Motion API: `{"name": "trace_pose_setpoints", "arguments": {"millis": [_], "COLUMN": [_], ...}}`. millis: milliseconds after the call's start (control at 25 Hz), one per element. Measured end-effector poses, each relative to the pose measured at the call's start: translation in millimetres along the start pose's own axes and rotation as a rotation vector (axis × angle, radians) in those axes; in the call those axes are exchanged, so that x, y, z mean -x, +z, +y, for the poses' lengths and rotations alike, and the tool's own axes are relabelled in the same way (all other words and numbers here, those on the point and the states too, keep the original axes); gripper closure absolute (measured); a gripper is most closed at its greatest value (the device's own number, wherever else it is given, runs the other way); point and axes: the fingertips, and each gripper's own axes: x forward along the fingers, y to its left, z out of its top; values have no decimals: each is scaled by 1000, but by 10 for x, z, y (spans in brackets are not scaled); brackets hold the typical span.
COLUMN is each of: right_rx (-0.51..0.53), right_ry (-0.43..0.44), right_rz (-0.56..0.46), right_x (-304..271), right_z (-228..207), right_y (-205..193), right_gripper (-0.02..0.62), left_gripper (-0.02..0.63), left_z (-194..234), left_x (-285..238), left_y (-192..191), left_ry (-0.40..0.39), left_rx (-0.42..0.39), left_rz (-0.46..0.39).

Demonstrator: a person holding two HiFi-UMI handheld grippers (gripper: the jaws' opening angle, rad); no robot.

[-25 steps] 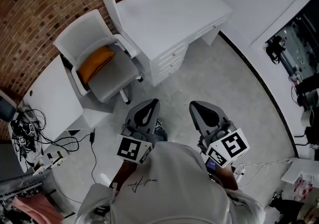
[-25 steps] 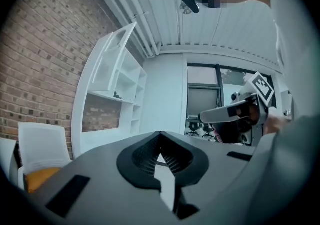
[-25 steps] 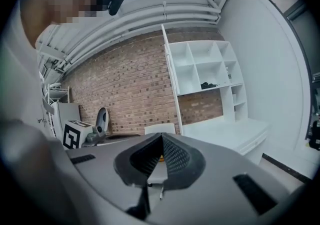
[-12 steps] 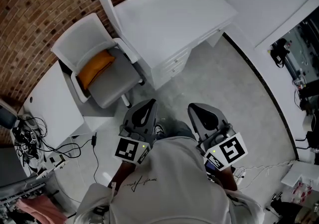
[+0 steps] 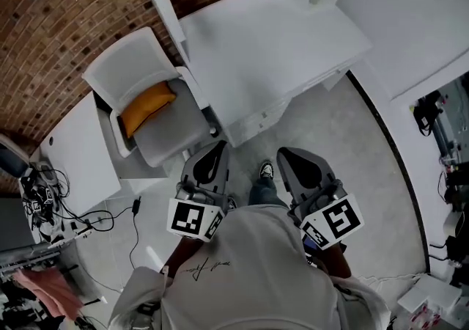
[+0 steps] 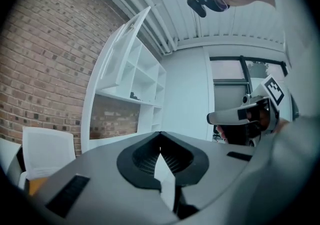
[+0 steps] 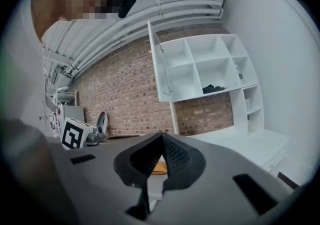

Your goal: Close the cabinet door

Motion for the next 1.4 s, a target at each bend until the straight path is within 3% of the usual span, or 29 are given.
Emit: {"name": "trace_pose_setpoints", "arguments": {"millis": [240, 520, 720, 1040, 1400], "right_rx": [-44, -66, 9, 94, 128], "right_ry": [132, 225, 321, 374, 349], "right_rz": [-47, -26, -62, -87, -159], "right_x": [-294, -697, -1044, -1448, -1801], "right_z": [-657, -1043, -909, -468, -121], "right_y": [214, 403, 709, 990, 1409], "right_gripper": [572, 572, 572, 572, 572], "left_gripper": [591, 591, 591, 591, 591], "left_z": [64, 316, 531, 748, 1049], "left_x": [-786, -989, -962, -861, -659], "left_y": [-3, 170, 318, 528, 589], "left_ry": [116, 313, 399, 425, 459], "left_rx": [40, 54, 8, -6, -38], "left_rz": [31, -23, -56, -118, -111]}}
